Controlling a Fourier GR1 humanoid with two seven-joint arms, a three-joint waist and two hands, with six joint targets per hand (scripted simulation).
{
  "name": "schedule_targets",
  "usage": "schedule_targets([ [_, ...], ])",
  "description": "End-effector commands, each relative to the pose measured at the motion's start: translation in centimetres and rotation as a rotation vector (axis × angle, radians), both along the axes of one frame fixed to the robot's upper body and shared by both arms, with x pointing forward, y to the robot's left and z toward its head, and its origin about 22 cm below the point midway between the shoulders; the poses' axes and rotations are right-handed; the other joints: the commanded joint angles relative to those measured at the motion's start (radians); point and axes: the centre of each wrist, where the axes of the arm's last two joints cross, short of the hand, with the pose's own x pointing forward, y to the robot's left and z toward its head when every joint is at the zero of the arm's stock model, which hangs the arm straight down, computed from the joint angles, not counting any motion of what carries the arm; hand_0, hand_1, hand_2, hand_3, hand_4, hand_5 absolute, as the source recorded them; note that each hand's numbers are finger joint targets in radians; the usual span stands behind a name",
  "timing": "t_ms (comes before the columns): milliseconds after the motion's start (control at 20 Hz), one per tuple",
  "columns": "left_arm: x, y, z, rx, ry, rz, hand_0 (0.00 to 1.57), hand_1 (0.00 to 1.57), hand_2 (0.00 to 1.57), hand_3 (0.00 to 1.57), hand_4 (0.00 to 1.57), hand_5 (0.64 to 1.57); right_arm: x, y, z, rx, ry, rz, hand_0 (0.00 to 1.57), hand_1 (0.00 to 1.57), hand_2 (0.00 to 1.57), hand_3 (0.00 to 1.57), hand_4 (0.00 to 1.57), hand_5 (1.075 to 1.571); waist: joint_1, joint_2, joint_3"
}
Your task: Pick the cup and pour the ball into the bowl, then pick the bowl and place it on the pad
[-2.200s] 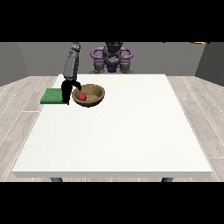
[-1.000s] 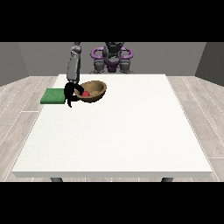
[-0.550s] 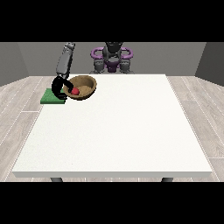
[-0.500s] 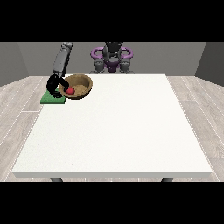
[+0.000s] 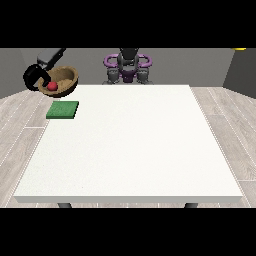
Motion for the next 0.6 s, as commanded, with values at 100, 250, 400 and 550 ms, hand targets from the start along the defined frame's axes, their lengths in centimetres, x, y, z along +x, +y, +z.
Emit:
schedule_targets([
  [100,-1.4,3.0,-1.7,-0.017,0.035,0.062,0.00,0.00,0.00,0.00,1.21,1.550,-0.2,-0.2,0.7,-0.022,0.018,0.063,1.57,1.57,1.57,0.57,1.09,1.564,-0.075,-0.016,0.0011],
  [250,-2.4,4.4,-3.4,0.007,-0.001,0.068,0.00,0.00,0.00,0.00,1.21,1.555,-0.2,-0.1,0.1,-0.012,0.011,0.058,1.57,1.57,1.57,0.38,1.12,1.568,-0.063,0.026,0.0009],
  [400,-2.4,5.0,0.2,0.003,-0.083,0.075,0.00,0.00,0.00,0.00,1.22,1.552,1.0,0.2,0.8,0.049,-0.063,0.028,1.57,1.57,1.57,0.43,1.07,1.564,-0.050,0.098,0.0014],
  [550,-1.7,3.3,-2.5,0.016,-0.037,0.064,0.00,0.00,0.00,0.00,1.21,1.553,1.0,0.9,-1.1,0.098,-0.012,0.019,1.57,1.57,1.57,0.44,1.06,1.569,-0.038,0.054,0.0015],
])
